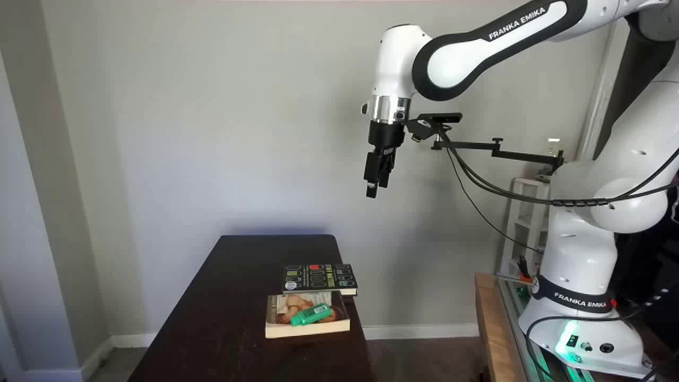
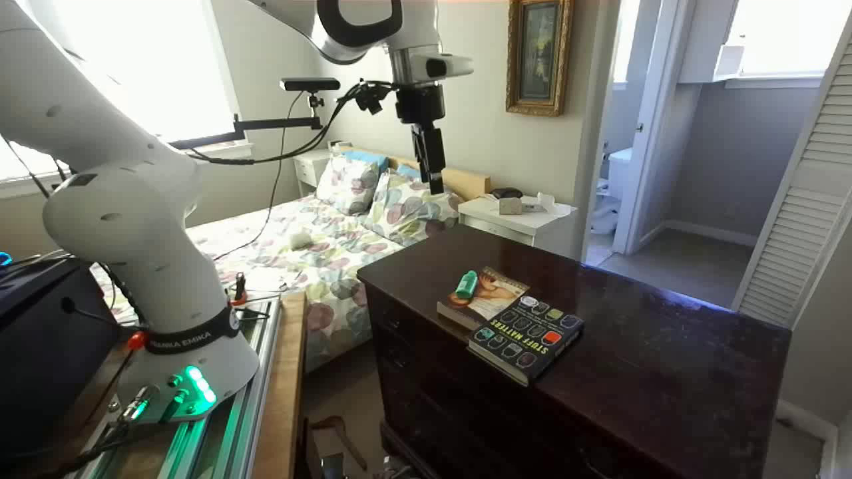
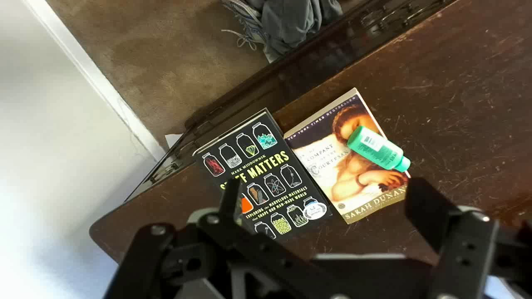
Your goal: Remove the green bottle from the book on the left, put it on the table, pick up the book on the left and put it on the other book
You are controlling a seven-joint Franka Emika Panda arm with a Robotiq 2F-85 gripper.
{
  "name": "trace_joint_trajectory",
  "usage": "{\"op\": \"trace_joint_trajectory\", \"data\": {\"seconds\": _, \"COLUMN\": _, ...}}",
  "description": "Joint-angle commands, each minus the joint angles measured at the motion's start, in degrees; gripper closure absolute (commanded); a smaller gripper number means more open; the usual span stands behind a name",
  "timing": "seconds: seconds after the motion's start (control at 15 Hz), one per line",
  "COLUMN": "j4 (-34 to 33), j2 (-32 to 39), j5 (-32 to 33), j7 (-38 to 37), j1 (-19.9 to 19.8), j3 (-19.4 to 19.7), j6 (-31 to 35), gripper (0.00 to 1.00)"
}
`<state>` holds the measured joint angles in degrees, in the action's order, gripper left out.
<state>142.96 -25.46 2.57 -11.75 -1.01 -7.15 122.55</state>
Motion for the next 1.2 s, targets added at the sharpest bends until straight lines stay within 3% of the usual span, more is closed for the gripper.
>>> {"op": "trace_joint_trajectory", "data": {"seconds": 0.0, "j4": -0.1, "j2": 0.04, "j5": 0.31, "j7": -0.22, "j1": 0.64, "j3": 0.61, "j6": -0.15, "gripper": 0.0}}
{"op": "trace_joint_trajectory", "data": {"seconds": 0.33, "j4": -0.1, "j2": 0.04, "j5": 0.31, "j7": -0.22, "j1": 0.64, "j3": 0.61, "j6": -0.15, "gripper": 0.0}}
{"op": "trace_joint_trajectory", "data": {"seconds": 0.53, "j4": 0.26, "j2": 1.03, "j5": 3.71, "j7": -2.76, "j1": -0.78, "j3": -0.24, "j6": 3.11, "gripper": 0.0}}
{"op": "trace_joint_trajectory", "data": {"seconds": 0.93, "j4": 2.65, "j2": 5.9, "j5": 4.67, "j7": 2.77, "j1": 0.73, "j3": 1.03, "j6": 21.47, "gripper": 0.0}}
{"op": "trace_joint_trajectory", "data": {"seconds": 1.13, "j4": 4.46, "j2": 9.61, "j5": 1.29, "j7": 6.69, "j1": 2.97, "j3": 1.82, "j6": 30.94, "gripper": 0.0}}
